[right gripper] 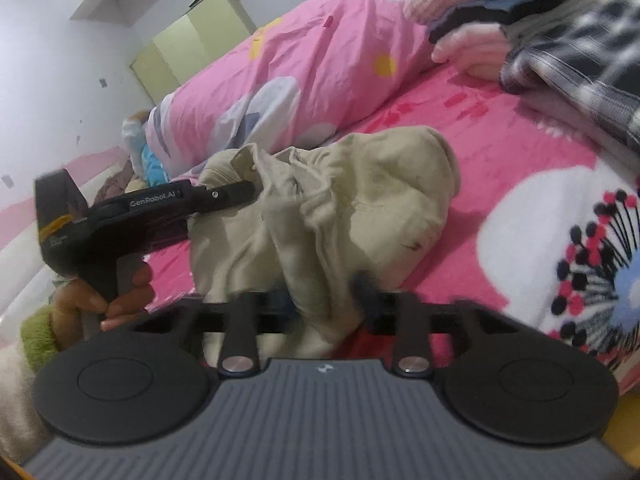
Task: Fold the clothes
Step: 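Lift the khaki trousers high with both tools and shake them out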
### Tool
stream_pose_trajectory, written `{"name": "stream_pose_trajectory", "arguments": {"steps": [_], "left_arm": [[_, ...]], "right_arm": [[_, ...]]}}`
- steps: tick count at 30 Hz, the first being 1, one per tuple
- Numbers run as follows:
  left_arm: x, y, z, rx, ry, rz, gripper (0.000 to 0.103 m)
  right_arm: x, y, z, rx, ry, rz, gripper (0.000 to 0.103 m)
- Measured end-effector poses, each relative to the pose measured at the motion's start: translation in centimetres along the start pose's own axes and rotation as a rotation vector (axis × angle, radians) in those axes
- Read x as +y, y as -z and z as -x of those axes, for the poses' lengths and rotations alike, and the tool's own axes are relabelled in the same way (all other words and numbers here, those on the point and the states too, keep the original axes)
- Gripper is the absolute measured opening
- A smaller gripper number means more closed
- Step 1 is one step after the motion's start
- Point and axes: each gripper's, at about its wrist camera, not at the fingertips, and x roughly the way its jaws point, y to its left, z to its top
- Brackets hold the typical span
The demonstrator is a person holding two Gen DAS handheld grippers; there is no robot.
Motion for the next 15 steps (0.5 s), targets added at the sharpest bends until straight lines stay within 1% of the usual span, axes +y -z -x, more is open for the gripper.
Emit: {"name": "stream_pose_trajectory", "arguments": {"steps": [1,2,4,7,9,11,15], "left_arm": [[-0.4,-0.1,0.4,-0.009,-0.016,-0.01,0.012],[-0.8,-0.4,1.1,-0.03,-0.033,-0.025,0.011],[-1.5,-1.1,3.1,-0.09,-0.058,-0.046,0.01],[-2.4,-3.1,7.1,-0.205,-0.079,-0.054,0.01],[-3.1,-4.9,10.0,-0.293,-0.087,-0.066,0.01],[-4.1,-7.0,13.2,-0.389,-0.078,-0.078,0.009],[-6.9,-11.6,18.8,-0.57,-0.056,-0.153,0.009]], "right_arm": [[0.4,-0.5,0.1,-0.01,0.026,0.04,0.005],[0.9,-1.3,0.4,-0.028,0.055,0.09,0.004],[1.7,-3.3,1.3,-0.082,0.125,0.204,0.003],[3.0,-7.6,3.1,-0.196,0.243,0.399,0.003],[3.9,-11.1,4.4,-0.278,0.307,0.517,0.003],[5.2,-15.0,5.6,-0.36,0.337,0.6,0.003],[9.2,-21.8,7.7,-0.522,0.375,0.742,0.003]]}}
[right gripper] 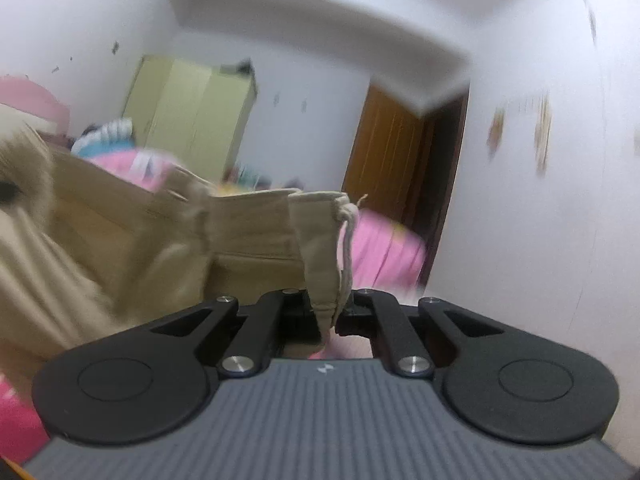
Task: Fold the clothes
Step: 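Lift the khaki trousers high with both tools and shake them out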
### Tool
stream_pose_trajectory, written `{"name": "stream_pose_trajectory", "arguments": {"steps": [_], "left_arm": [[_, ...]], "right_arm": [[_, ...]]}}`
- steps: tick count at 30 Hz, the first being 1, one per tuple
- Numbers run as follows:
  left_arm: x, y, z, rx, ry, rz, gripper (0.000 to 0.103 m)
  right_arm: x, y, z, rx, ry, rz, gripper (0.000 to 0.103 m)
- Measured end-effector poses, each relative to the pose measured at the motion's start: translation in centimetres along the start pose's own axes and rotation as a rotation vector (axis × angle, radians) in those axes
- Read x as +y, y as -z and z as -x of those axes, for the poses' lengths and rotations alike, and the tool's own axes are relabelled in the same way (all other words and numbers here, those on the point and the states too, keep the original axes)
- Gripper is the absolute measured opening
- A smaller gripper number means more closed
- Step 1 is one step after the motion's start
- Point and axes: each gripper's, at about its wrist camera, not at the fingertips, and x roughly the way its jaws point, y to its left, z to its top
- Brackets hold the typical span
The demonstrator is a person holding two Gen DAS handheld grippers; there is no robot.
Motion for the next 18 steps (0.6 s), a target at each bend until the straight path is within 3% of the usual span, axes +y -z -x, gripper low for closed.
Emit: {"name": "stream_pose_trajectory", "arguments": {"steps": [8,12,15,18], "left_arm": [[-3.1,-13.6,3.7,-0.295,0.043,-0.045,0.009],[-3.9,-16.8,5.5,-0.394,0.034,-0.051,0.009],[-3.3,-16.2,6.2,-0.402,0.006,-0.031,0.009],[-1.5,-12.3,6.4,-0.345,-0.064,0.031,0.009]], "right_arm": [[-3.3,-17.6,-1.5,-0.356,0.15,0.072,0.004],[-3.1,-24.3,-1.6,-0.5,0.191,0.06,0.004],[-1.2,-26.1,-3.2,-0.535,0.16,0.056,0.004],[2.5,-24.7,-6.7,-0.506,0.076,0.075,0.004]]}}
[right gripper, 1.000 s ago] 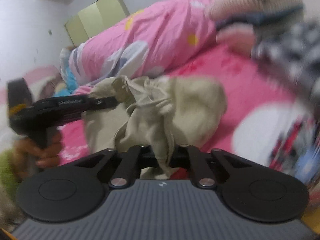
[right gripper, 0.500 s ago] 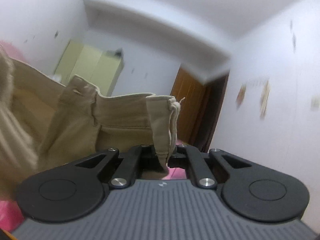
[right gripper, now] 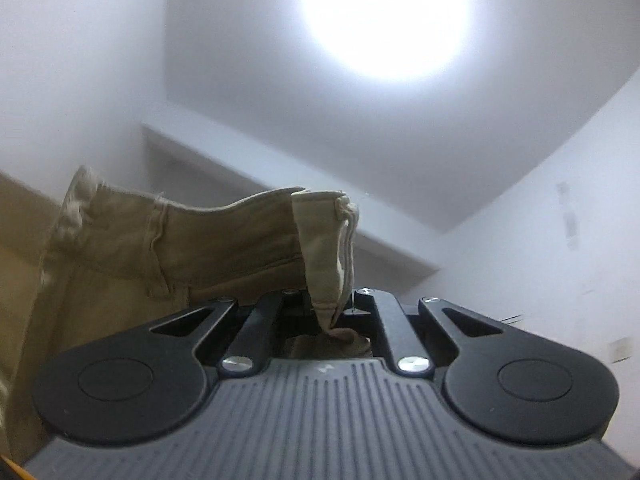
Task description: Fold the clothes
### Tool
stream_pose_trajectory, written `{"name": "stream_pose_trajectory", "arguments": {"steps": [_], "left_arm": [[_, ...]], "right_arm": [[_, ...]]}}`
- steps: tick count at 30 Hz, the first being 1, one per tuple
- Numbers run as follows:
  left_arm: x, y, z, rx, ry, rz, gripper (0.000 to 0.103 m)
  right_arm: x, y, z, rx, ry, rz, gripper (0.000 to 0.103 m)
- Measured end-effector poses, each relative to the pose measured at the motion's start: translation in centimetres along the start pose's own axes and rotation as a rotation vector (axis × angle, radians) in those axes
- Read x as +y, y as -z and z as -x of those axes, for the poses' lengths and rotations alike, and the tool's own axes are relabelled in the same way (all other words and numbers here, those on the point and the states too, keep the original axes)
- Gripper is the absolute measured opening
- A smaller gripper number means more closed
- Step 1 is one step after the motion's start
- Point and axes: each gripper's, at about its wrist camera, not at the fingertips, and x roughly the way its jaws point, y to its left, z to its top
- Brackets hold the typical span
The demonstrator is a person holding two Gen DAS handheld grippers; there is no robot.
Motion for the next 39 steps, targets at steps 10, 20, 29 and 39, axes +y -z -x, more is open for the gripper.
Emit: {"name": "stream_pose_trajectory", "arguments": {"steps": [10,20,29,39], "left_arm": [[10.3,16.9,5.5,0.209,-0.432,0.183,0.009],[26.2,19.3,9.9,0.234,-0.884,0.196,0.009],[33.4,22.5,11.1,0.288,-1.102,0.199,0.009],[36.1,24.8,12.0,0.373,-1.09,0.278,0.025]], "right_arm": [[25.5,17.3,-3.8,0.208,-0.434,0.116,0.004],[55.2,21.8,-3.5,0.312,-0.785,0.19,0.004],[73.7,23.1,-4.7,0.394,-1.146,0.166,0.004],[75.9,27.2,-5.9,0.665,-1.225,-0.002,0.057]]}}
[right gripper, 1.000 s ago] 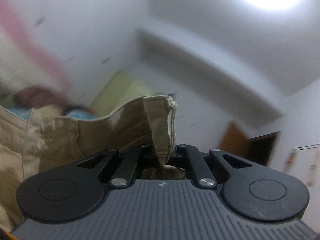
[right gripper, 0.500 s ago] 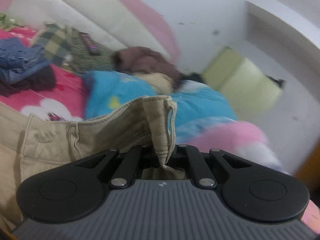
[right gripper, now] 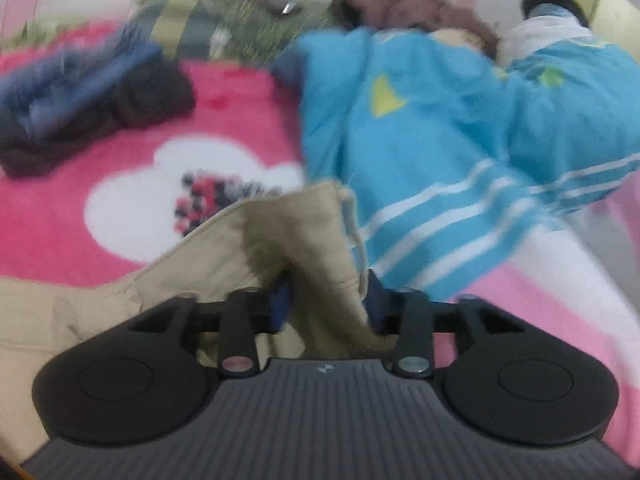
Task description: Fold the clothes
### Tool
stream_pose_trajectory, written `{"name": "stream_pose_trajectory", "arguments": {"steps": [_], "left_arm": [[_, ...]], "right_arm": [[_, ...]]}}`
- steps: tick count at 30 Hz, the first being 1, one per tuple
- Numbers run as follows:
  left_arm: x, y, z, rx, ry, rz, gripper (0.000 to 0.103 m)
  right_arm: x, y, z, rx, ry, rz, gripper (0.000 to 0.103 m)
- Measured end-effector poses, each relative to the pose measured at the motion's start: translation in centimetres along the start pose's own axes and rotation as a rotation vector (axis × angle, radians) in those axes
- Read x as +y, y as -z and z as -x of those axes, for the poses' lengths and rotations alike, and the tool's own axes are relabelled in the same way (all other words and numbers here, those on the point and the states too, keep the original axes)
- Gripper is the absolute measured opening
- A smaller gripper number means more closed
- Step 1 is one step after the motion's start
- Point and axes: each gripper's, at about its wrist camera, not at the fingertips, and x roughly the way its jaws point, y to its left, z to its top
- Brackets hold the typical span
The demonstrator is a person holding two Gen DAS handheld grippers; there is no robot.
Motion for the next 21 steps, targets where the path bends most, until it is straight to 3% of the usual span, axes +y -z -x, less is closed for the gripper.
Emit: {"name": "stream_pose_trajectory", "arguments": {"steps": [2,4,7,10,15,21], "left_arm": [[0.6,0.1,-0.5,0.02,-0.004,0.018,0.025],[0.8,0.1,-0.3,0.037,-0.01,0.032,0.025],[1.2,0.2,0.0,0.055,-0.011,0.055,0.025],[1.4,0.4,0.4,0.071,-0.005,0.071,0.025],[1.8,0.6,0.9,0.108,-0.01,0.069,0.027],[1.1,0.9,1.4,0.102,-0.011,0.012,0.026]], "right_arm": [[-1.3,-0.4,4.0,-0.06,-0.021,-0.053,0.062],[-2.0,-0.5,8.2,-0.119,-0.11,-0.105,0.062],[-0.1,0.9,10.4,-0.077,-0.329,-0.116,0.06],[3.0,3.4,10.1,0.019,-0.44,-0.09,0.055],[7.1,7.3,9.9,0.135,-0.548,0.055,0.046],[7.4,6.9,12.5,0.123,-0.611,0.223,0.045]]}}
